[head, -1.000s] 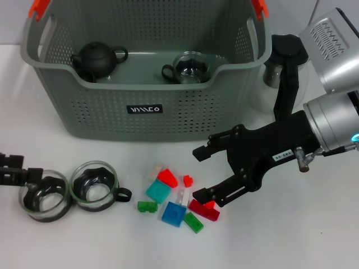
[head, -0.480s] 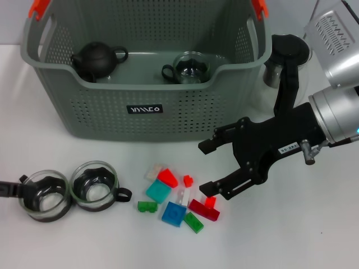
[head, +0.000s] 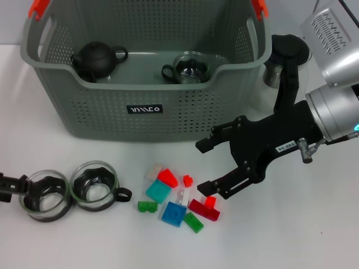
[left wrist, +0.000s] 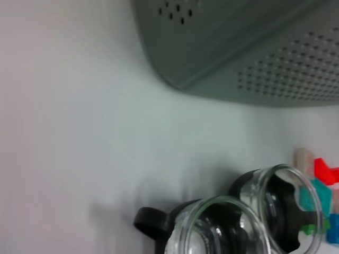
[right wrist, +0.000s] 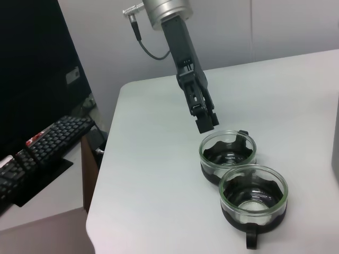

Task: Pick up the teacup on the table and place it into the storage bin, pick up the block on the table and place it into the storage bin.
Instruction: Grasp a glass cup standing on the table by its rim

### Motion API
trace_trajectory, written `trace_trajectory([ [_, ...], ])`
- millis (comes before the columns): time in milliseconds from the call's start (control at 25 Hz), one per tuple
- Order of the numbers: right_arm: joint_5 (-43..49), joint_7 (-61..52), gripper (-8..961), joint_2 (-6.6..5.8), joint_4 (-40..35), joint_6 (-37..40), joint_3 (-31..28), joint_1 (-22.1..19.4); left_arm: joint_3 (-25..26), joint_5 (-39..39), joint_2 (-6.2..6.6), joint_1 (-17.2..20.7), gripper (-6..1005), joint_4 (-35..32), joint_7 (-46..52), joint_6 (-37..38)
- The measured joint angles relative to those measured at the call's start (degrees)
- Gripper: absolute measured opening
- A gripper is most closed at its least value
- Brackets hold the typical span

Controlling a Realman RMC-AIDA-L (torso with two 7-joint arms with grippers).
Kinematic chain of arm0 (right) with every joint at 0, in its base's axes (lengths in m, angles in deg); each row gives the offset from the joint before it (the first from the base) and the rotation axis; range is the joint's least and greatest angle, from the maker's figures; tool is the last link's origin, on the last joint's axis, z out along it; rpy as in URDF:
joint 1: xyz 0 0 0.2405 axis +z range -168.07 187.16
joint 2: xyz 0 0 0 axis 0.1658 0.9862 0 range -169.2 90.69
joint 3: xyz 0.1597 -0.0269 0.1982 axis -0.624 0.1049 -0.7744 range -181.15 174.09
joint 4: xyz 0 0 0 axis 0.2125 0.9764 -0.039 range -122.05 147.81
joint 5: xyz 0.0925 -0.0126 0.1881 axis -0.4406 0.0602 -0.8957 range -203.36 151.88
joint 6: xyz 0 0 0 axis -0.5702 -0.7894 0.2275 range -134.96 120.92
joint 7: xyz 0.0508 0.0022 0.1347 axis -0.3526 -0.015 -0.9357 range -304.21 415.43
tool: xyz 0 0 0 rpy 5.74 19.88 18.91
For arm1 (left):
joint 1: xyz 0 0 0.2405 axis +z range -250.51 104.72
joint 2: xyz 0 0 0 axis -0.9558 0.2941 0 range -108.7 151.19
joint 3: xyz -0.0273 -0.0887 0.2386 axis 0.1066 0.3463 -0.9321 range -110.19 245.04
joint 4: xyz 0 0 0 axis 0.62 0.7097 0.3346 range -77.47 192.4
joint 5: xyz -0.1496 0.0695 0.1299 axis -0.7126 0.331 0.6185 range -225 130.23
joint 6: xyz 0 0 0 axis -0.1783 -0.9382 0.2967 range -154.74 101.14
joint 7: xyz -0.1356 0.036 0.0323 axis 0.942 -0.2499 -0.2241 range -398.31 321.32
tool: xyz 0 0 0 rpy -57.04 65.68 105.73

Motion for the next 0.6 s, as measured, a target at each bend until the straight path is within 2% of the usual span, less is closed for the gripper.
trace_trajectory([
  [240, 0.2, 0.0, 927, 0.11, 0.0, -0.2, 0.0, 0.2, -2.0, 4.7, 0.40, -2.2, 840, -0.5, 4.2, -0.2],
  [600, 0.7, 0.0, 927, 0.31, 0.0, -0.5, -0.1, 0.4, -5.6, 8.2, -0.54, -3.9, 828, 0.1, 8.4, -4.2],
])
